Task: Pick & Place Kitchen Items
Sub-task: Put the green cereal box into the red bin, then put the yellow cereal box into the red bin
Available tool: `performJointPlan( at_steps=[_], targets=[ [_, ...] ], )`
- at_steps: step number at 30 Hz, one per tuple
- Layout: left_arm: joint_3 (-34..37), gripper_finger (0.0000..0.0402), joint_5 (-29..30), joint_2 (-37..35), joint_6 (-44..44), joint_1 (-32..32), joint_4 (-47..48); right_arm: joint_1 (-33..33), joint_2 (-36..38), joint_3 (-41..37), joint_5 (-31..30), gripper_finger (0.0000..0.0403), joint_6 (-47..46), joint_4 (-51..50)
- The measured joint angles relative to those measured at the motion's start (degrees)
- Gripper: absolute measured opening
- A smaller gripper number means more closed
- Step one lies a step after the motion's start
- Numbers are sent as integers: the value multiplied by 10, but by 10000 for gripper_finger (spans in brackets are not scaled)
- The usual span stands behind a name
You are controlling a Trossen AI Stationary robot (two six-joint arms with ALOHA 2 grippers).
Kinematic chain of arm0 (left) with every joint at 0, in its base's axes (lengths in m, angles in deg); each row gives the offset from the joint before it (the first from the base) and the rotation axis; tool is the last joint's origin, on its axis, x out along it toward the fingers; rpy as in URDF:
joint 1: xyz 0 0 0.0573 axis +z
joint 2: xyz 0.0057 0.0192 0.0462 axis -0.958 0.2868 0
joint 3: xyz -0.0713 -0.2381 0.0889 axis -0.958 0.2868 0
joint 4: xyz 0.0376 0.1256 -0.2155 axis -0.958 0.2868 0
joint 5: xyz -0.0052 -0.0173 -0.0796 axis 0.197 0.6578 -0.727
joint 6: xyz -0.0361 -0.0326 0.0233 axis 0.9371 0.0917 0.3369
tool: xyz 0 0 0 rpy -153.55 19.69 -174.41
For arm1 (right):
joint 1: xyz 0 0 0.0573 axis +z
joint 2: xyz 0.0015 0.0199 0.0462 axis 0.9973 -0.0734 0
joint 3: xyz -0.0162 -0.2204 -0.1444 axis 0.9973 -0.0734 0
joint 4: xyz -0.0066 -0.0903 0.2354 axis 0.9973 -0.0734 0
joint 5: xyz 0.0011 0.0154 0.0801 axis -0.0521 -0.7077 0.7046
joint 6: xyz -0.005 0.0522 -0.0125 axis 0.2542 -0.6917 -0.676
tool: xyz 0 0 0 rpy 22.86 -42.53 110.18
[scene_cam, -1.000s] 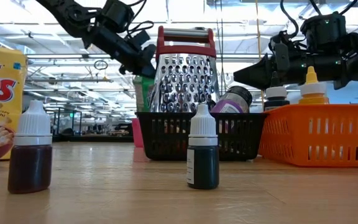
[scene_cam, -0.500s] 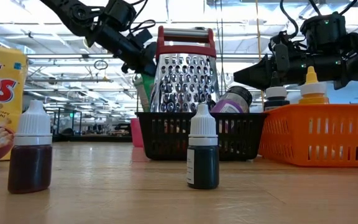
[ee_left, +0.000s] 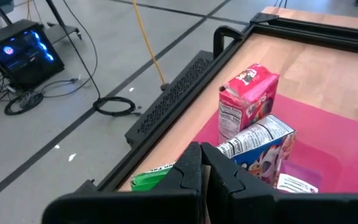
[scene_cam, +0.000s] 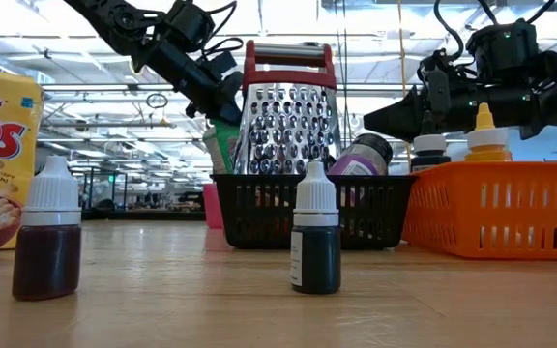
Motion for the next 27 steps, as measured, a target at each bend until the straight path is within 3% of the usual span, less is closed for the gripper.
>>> performJointPlan(
  at_steps=[12, 21, 27],
  targets=[
    [0, 5, 0, 3, -2, -1, -11, 0, 0, 0, 0, 141, -2, 0],
    [-1, 65, 9, 52, -1, 0, -46, 0, 0, 0, 0, 141, -2, -2],
    [-1, 98, 30, 44, -9, 6, -70, 0, 0, 0, 0, 141, -2, -14]
  ],
)
